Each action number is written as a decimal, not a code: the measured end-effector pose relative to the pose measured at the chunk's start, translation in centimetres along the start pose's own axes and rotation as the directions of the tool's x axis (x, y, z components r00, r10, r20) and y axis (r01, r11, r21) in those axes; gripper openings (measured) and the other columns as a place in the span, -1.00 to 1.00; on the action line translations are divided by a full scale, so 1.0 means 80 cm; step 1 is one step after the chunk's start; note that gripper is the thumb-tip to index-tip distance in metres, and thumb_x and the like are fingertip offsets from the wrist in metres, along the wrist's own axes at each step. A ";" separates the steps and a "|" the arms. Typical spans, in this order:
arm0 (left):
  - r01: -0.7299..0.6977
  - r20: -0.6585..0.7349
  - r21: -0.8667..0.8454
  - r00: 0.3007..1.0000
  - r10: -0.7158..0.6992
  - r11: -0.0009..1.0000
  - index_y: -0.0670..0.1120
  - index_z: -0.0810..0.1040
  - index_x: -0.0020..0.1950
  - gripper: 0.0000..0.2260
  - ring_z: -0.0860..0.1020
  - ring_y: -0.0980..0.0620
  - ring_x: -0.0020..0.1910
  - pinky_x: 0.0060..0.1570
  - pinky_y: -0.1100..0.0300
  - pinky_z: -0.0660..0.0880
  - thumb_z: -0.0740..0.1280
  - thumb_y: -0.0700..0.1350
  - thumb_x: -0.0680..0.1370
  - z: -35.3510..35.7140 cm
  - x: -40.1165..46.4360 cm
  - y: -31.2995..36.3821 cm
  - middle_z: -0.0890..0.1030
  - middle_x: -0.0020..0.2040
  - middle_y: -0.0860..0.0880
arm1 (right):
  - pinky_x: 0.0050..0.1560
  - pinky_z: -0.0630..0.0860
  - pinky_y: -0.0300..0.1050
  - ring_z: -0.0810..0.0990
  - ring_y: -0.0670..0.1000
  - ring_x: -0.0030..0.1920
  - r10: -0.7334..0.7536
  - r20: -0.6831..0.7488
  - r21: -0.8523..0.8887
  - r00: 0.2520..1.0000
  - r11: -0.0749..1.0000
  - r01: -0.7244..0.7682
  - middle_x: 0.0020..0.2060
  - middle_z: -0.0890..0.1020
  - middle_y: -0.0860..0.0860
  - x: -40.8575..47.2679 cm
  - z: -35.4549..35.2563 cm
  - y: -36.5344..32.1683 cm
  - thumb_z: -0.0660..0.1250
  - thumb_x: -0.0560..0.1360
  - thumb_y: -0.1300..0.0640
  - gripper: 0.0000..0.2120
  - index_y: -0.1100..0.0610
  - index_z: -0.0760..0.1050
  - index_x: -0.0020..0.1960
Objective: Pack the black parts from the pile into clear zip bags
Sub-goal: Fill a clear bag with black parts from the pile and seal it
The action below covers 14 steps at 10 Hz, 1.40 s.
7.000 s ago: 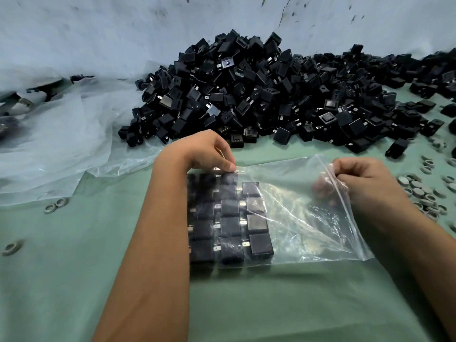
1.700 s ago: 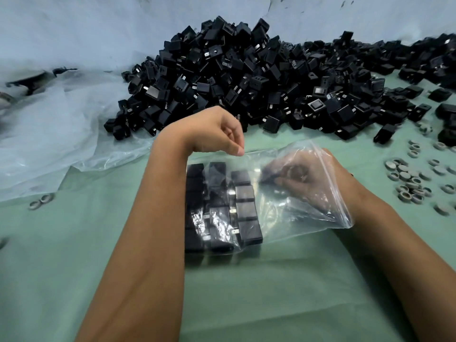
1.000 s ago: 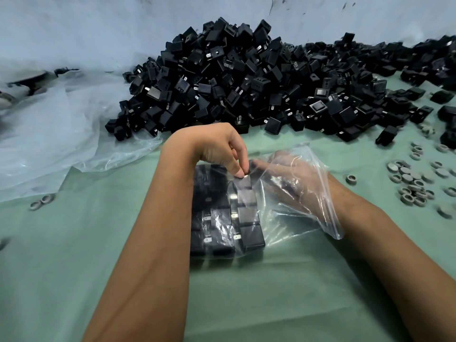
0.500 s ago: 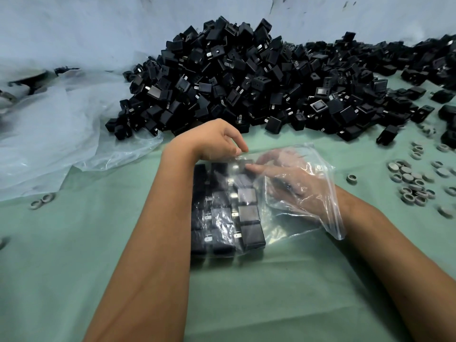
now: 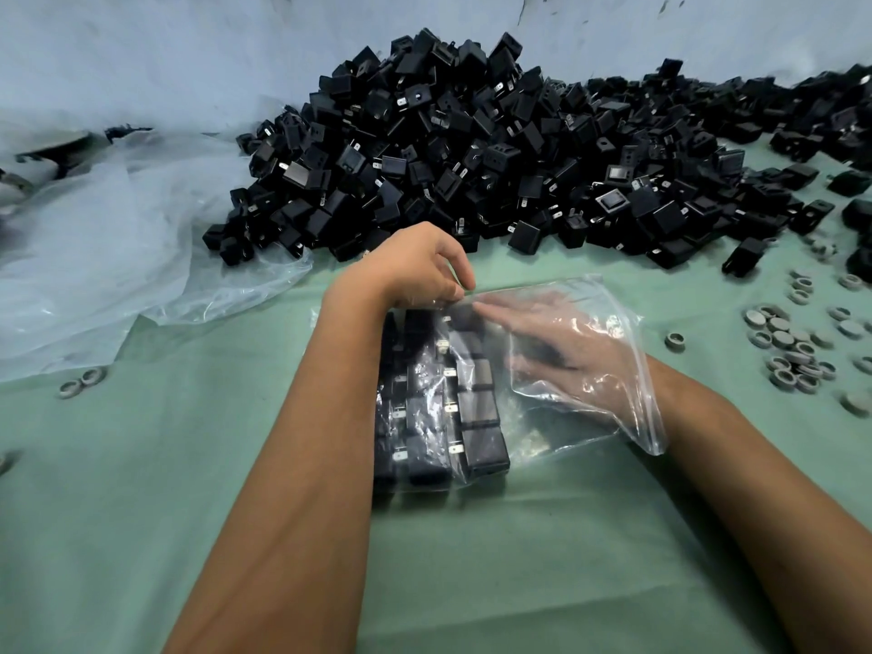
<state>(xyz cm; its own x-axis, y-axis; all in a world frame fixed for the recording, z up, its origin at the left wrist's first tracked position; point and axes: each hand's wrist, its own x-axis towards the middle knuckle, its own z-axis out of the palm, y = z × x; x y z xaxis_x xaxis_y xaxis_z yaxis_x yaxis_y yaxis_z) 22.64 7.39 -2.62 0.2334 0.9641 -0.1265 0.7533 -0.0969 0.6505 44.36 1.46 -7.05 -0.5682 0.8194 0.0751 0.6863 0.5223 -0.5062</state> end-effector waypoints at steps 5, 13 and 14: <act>-0.019 -0.019 0.009 1.000 0.019 1.000 0.06 0.70 -0.14 -0.83 0.63 0.23 -0.36 -0.23 0.27 0.49 0.48 -0.23 0.53 0.001 0.006 -0.002 0.68 -0.34 0.12 | 0.49 -0.02 -0.49 0.15 -0.17 0.56 -0.248 0.065 0.084 0.966 0.966 0.243 0.52 0.22 -0.02 0.018 0.008 0.026 -0.13 0.54 -0.51 -0.21 0.01 0.10 0.55; -0.104 0.170 -0.003 0.980 0.103 0.995 0.06 0.74 -0.16 -0.87 0.63 0.06 -0.22 0.08 -0.07 0.62 0.59 -0.17 0.44 -0.006 0.001 0.010 0.68 -0.24 0.01 | -0.13 0.61 -0.10 0.70 -0.01 -0.20 0.250 -0.614 0.094 0.748 0.965 -0.245 -0.25 0.68 -0.14 0.018 -0.097 0.036 0.22 0.44 0.29 -0.68 -0.03 0.69 -0.11; -0.121 0.148 -0.021 0.981 0.123 0.992 0.03 0.74 -0.15 -0.86 0.58 0.08 -0.28 -0.06 0.01 0.58 0.59 -0.21 0.44 -0.003 0.003 0.014 0.63 -0.27 -0.02 | 0.17 0.56 0.01 0.62 0.10 0.07 0.175 -0.353 -0.133 0.919 0.963 -0.235 0.07 0.63 0.05 0.073 -0.093 0.039 0.31 0.57 0.18 -0.67 -0.02 0.62 0.29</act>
<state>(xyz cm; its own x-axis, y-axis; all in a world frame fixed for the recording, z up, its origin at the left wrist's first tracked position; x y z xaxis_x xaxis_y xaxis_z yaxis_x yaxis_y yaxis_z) 23.41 7.57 -1.74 0.4126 0.8976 -0.1549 0.7062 -0.2078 0.6768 46.57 9.63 -1.80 -0.2417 0.9279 0.2839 0.8546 0.3421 -0.3906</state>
